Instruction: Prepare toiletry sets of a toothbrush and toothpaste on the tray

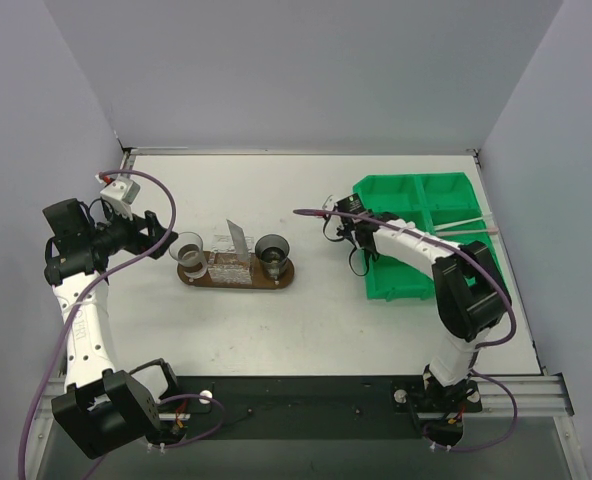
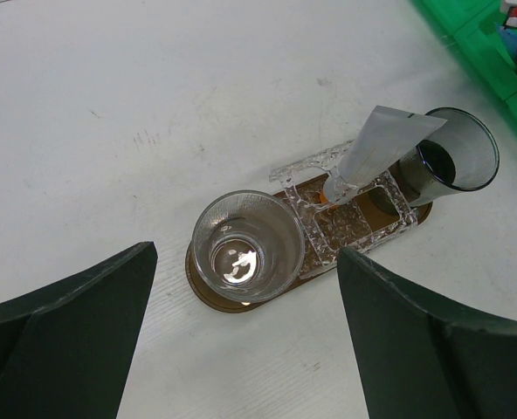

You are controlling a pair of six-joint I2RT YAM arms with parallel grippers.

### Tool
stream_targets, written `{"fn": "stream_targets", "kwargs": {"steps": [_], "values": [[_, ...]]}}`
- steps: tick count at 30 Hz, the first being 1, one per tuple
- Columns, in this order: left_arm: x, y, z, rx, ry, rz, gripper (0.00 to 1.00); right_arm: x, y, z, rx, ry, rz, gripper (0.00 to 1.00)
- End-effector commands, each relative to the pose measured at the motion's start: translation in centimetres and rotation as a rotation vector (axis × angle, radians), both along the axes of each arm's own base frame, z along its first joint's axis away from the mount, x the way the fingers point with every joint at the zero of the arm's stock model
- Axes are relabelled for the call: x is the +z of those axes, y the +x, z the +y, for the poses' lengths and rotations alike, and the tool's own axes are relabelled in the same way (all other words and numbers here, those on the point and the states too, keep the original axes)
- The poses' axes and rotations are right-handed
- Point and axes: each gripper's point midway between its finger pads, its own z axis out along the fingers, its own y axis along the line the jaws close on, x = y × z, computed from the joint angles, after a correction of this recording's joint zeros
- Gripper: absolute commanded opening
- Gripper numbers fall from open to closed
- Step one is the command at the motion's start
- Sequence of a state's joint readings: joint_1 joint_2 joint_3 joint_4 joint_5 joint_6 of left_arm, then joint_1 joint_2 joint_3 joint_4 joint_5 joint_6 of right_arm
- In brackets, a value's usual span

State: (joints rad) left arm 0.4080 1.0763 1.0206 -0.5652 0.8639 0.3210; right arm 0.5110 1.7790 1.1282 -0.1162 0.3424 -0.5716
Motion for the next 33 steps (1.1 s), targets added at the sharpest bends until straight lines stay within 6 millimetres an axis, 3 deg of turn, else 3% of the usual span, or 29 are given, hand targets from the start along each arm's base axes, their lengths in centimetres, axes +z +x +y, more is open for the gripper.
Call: {"fn": "stream_targets", "kwargs": {"steps": [1,10,18,27,31,33], "values": [[1.3,0.4,0.3,-0.003,0.020,-0.045,0.96,4.4,-0.7,0.2,-0.032,0.037,-0.045,0.02],[2.5,0.4,0.1,-0.009,0.014,-0.070,0.95,10.1,-0.4,0.2,-0.044,0.102,-0.148,0.02],[4.6,0.8,-0.2,0.012,-0.029,-0.124,0.96,16.8,0.6,1.4,-0.016,0.207,-0.271,0.01],[8.8,0.4,-0.8,0.037,-0.061,-0.232,0.95,23.3,0.2,4.0,0.075,0.336,-0.360,0.01],[10.3,-0.2,-0.9,0.066,-0.074,-0.273,0.95,26.2,-0.5,6.0,0.126,0.442,-0.370,0.01],[10.8,-0.3,-0.7,0.091,-0.070,-0.295,0.95,26.2,-1.2,7.2,0.148,0.503,-0.319,0.01]]}}
